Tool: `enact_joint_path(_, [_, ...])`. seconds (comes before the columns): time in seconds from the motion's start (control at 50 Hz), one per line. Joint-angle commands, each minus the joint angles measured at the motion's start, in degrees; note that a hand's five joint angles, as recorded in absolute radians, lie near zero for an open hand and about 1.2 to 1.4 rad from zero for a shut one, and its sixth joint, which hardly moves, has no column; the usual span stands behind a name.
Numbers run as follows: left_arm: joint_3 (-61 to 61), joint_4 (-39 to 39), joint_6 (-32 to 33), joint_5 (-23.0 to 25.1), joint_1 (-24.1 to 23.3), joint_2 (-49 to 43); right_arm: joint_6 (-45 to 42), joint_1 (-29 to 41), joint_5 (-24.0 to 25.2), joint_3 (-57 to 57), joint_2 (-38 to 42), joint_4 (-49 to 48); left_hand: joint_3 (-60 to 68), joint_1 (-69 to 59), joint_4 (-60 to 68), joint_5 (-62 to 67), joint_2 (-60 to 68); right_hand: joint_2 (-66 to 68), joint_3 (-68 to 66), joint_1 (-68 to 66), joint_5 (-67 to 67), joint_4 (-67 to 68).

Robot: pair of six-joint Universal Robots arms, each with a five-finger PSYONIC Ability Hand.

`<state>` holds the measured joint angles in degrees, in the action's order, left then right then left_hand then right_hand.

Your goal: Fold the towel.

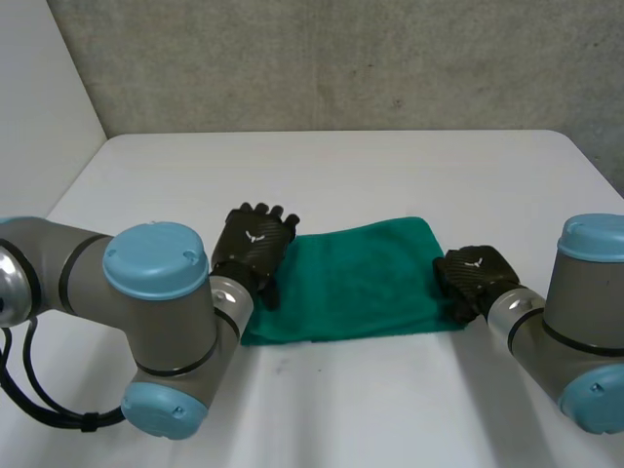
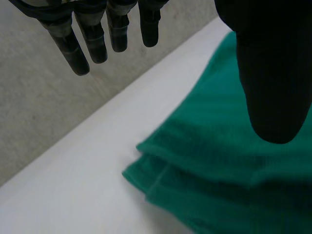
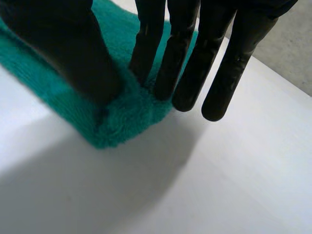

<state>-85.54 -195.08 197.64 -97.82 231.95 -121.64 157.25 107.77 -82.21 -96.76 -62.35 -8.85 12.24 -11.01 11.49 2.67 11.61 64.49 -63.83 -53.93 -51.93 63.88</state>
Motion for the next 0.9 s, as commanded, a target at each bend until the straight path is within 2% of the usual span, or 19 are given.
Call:
enact_joint_path(0.02, [-2.7,3.65,0.03,-0.18,0.78,1.23,-1.07,0.07,-0.67,3.51,0.12,-1.52,-2.24,1.01,-1.49,-2.67,-1.61,15.51,-16.17,-26.07,-18.07,16.12])
enact_joint_path(0.12, [-5.86,4.18,0.03,-0.44,0.96,3.16,-1.42,3.75,-0.85,8.95,-0.84,-1.17,-2.19,0.96,-1.44,-2.62,-1.56,15.51,-16.17,-26.07,-18.07,16.12])
enact_joint_path(0.22, [-8.67,4.0,0.03,-1.31,1.39,5.01,-1.68,18.93,-0.49,17.2,0.55,-0.99,-2.19,0.96,-1.44,-2.62,-1.56,15.51,-16.17,-26.07,-18.07,16.12])
enact_joint_path(0.3, [-9.64,4.09,0.03,-3.95,2.19,6.77,-2.47,26.94,1.08,20.29,4.76,-1.17,-2.24,1.01,-1.49,-2.67,-1.61,15.51,-16.17,-26.07,-18.07,16.12])
enact_joint_path(0.38, [-10.0,4.18,0.03,-7.55,3.5,8.61,-4.92,31.18,4.15,21.53,9.42,-1.08,-2.24,1.01,-1.49,-2.67,-1.61,15.51,-16.17,-26.07,-18.07,16.12])
enact_joint_path(0.46, [-10.0,4.18,0.03,-10.19,4.82,10.28,-6.25,31.36,3.99,21.97,11.63,-1.08,-2.24,1.01,-1.49,-2.67,-1.61,15.51,-16.17,-26.07,-18.07,16.12])
enact_joint_path(0.48, [-9.82,4.18,0.12,-10.54,5.26,10.81,-6.25,31.36,3.64,22.06,11.9,-1.08,-2.24,1.01,-1.49,-2.67,-1.61,10.91,-11.57,-21.47,-13.47,11.52])
enact_joint_path(0.5, [-9.73,4.27,0.12,-10.55,5.52,10.99,-6.17,31.28,2.33,22.14,11.9,-1.17,-2.24,1.01,-1.49,-2.67,-1.61,-14.78,14.12,4.23,12.22,-14.17])
enact_joint_path(0.54, [-9.38,4.27,0.12,-10.46,5.88,11.25,-5.82,31.1,-0.47,21.62,11.46,-1.17,-2.24,1.01,-1.49,-2.67,-1.61,-42.47,41.81,31.91,39.9,-41.86])
enact_joint_path(0.6, [-8.68,4.09,0.2,-10.28,6.14,11.43,-4.59,30.75,-3.04,21.36,10.76,-1.08,-2.19,0.96,-1.44,-2.62,-1.56,-54.2,53.54,43.65,51.64,-53.59])
enact_joint_path(0.72, [-5.26,3.92,0.12,-10.02,4.92,10.73,4.45,25.75,-3.92,19.42,5.49,-1.08,-2.24,1.01,-1.49,-2.67,-1.61,-54.49,53.83,43.93,51.93,-53.88])
enact_joint_path(0.78, [-3.85,3.74,-0.15,-9.14,3.77,10.02,12.36,22.76,-3.92,19.16,4.25,-0.99,-2.24,1.01,-1.49,-2.67,-1.61,-54.49,53.83,43.93,51.93,-53.88])
enact_joint_path(0.9, [-1.03,4.18,-6.11,-2.12,0.08,5.98,16.42,18.89,-0.85,20.12,4.6,1.37,-2.24,1.01,-1.49,-2.67,-1.61,-54.49,53.83,43.93,51.93,-53.88])
